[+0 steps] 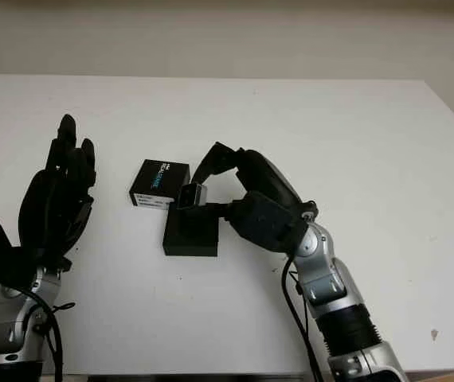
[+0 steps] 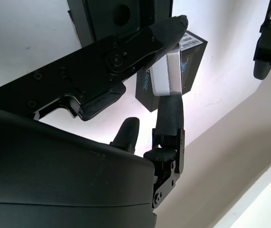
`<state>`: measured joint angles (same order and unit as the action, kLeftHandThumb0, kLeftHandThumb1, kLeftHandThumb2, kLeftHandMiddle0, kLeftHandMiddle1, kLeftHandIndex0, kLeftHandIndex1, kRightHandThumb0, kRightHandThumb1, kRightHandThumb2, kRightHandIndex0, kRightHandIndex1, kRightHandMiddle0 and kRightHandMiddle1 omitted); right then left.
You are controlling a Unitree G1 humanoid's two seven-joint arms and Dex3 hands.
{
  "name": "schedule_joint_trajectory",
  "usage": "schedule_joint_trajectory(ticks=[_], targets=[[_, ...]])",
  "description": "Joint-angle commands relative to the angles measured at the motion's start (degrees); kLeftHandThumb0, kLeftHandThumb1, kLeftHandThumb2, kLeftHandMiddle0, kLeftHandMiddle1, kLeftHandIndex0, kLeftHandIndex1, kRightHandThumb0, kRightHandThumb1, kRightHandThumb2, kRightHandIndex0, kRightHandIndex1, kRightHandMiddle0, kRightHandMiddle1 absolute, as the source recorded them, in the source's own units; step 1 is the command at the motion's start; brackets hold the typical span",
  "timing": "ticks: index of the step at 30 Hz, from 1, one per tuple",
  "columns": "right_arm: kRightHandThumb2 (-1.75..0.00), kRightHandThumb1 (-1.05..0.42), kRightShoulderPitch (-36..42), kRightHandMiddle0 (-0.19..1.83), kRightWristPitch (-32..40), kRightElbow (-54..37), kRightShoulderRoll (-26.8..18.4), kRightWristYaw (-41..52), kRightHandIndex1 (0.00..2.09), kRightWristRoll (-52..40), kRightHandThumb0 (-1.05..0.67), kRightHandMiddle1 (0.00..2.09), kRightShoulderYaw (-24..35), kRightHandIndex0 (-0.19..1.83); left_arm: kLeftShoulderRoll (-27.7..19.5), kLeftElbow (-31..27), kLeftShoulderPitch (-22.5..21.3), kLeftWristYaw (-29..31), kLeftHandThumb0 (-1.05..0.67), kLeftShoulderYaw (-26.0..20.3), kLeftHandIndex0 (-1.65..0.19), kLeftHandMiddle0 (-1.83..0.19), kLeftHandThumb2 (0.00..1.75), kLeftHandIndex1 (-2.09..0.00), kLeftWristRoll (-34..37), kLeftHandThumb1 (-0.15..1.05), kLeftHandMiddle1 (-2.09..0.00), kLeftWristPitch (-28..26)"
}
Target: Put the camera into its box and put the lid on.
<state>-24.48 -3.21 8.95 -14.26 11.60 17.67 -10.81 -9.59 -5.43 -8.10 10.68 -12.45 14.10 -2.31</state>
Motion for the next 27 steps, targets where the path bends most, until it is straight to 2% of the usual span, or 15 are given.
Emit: schedule_joint_trajectory(ticks=[1, 23, 27], targets=[[-0.06, -0.95, -1.43, 0.43, -0.72, 0.27, -0.57, 0.95, 1.19, -1.05, -0.39, 1.65, 0.5, 0.06, -0.42, -0.09, -0.1, 0.03, -0.78, 0.06, 0.19, 0.19, 0.54, 0.0, -0.21, 1.05, 0.0, 0.43], [-0.05, -0.95, -0.67, 0.41, -1.24, 2.52, 0.58, 4.08, 1.1, -3.4, -0.37, 1.63, -0.37, 0.05, -0.39, 1.01, -0.47, 0.7, -0.78, 0.01, 0.19, 0.19, 0.55, 0.0, 0.04, 1.05, 0.0, 1.45], [-0.05, -0.95, -0.69, 0.39, 0.9, 1.57, 0.43, 4.04, 1.1, -2.03, -0.37, 1.63, -1.15, 0.04, -0.44, 0.89, -0.38, 0.58, -0.77, 0.03, 0.19, 0.19, 0.56, 0.0, -0.15, 1.05, 0.0, 1.33]])
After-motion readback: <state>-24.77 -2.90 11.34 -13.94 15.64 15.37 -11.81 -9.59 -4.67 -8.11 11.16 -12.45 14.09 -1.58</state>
